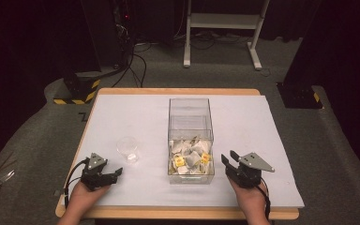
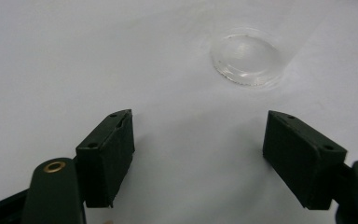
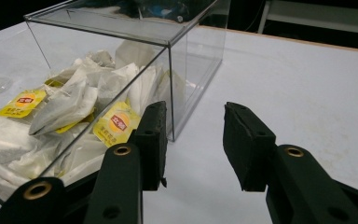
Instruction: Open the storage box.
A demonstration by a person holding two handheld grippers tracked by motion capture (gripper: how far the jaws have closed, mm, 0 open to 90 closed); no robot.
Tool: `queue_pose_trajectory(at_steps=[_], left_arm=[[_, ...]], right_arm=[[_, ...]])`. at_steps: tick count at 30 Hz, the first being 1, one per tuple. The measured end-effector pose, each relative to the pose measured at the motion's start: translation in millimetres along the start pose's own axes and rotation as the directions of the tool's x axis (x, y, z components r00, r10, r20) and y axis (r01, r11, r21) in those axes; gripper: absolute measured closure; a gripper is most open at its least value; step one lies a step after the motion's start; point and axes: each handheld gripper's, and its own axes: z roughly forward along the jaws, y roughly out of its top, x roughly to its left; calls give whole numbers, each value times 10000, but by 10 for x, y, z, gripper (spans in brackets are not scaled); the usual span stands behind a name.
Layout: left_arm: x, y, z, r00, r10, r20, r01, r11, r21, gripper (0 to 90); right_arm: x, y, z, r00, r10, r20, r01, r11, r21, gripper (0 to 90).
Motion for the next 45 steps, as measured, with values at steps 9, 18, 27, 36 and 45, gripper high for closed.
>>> queue_pose_trajectory(at_steps=[9, 18, 27, 36, 45], left_arm=[[1, 0, 1, 10000, -21, 10, 21, 10000, -11, 251], [12, 4, -11, 9997, -194, -161, 193, 9998, -59, 304], [-37, 92, -196, 9996, -186, 202, 201, 9965, -806, 398], [-170, 234, -432, 9984, 252, 497, -160, 9839, -1778, 467], [-385, 334, -552, 9933, 611, 979, -397, 9774, -2078, 491]], right_arm=[[-3, -80, 13, 10000, -83, 22, 83, 9999, 147, 619], [-68, -209, 82, 9998, -85, 195, 74, 9984, 560, 622], [-126, -316, 153, 9994, -189, 303, 160, 9957, 908, 622], [-197, -345, 166, 9993, 49, 372, -87, 9946, 1037, 619], [-220, -356, 188, 9993, -91, 372, 46, 9930, 1181, 613]])
